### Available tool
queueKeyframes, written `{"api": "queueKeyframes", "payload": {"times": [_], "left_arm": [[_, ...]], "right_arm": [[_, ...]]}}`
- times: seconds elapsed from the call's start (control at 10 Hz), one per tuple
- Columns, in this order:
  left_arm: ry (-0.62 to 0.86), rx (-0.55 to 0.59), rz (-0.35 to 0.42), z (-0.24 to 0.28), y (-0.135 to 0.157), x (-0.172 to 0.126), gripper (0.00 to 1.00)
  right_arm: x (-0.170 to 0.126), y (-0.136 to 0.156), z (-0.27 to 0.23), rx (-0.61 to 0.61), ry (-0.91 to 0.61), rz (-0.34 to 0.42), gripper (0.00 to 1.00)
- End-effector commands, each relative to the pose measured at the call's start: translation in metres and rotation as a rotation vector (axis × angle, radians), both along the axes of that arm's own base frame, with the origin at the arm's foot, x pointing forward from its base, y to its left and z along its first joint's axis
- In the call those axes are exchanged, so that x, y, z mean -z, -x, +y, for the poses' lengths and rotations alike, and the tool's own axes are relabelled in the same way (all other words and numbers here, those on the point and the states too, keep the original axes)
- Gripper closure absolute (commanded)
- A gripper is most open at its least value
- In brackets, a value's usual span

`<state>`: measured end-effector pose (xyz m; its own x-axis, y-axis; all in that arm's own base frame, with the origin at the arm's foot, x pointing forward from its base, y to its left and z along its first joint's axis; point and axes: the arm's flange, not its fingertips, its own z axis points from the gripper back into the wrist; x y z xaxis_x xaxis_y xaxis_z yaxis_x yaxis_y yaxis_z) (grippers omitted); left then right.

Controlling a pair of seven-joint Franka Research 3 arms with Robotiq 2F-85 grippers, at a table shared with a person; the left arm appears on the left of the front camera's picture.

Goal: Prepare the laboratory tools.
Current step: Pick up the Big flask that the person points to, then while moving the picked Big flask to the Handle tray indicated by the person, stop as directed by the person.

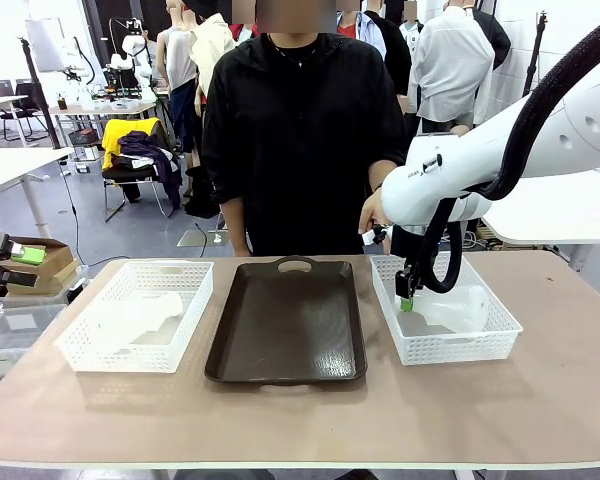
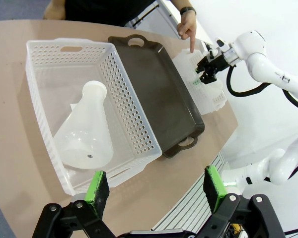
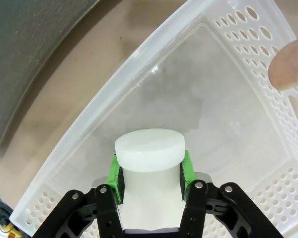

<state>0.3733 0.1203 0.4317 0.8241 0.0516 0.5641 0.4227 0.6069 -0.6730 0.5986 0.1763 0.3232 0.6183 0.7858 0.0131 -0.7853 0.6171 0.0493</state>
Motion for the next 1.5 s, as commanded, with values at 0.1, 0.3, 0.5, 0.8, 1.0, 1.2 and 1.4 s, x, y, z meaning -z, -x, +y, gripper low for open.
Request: {"api": "queueKeyframes", "payload": {"times": [0.1, 0.3, 0.5, 0.8, 1.0, 1.2, 1.4], "left_arm": [[0.015, 0.002, -0.01, 0.0011, 0.0007, -0.0007, 0.0], [0.015, 0.002, -0.01, 0.0011, 0.0007, -0.0007, 0.0], [0.015, 0.002, -0.01, 0.0011, 0.0007, -0.0007, 0.0], [0.015, 0.002, -0.01, 0.0011, 0.0007, -0.0007, 0.0], [0.015, 0.002, -0.01, 0.0011, 0.0007, -0.0007, 0.0], [0.015, 0.002, -0.01, 0.0011, 0.0007, -0.0007, 0.0], [0.015, 0.002, -0.01, 0.0011, 0.0007, -0.0007, 0.0]], "right_arm": [[0.0047, 0.0024, -0.0056, 0.05, 0.032, 0.123, 1.0], [0.0, -0.0002, -0.0005, 0.004, -0.001, 0.0, 1.0], [0.0, -0.0002, -0.0005, 0.004, -0.001, 0.0, 1.0], [0.0, -0.0002, -0.0005, 0.004, -0.001, 0.0, 1.0], [0.0, -0.0002, -0.0005, 0.004, -0.001, 0.0, 1.0], [0.0, -0.0002, -0.0005, 0.004, -0.001, 0.0, 1.0], [0.0, -0.0002, -0.0005, 0.004, -0.001, 0.0, 1.0]]}}
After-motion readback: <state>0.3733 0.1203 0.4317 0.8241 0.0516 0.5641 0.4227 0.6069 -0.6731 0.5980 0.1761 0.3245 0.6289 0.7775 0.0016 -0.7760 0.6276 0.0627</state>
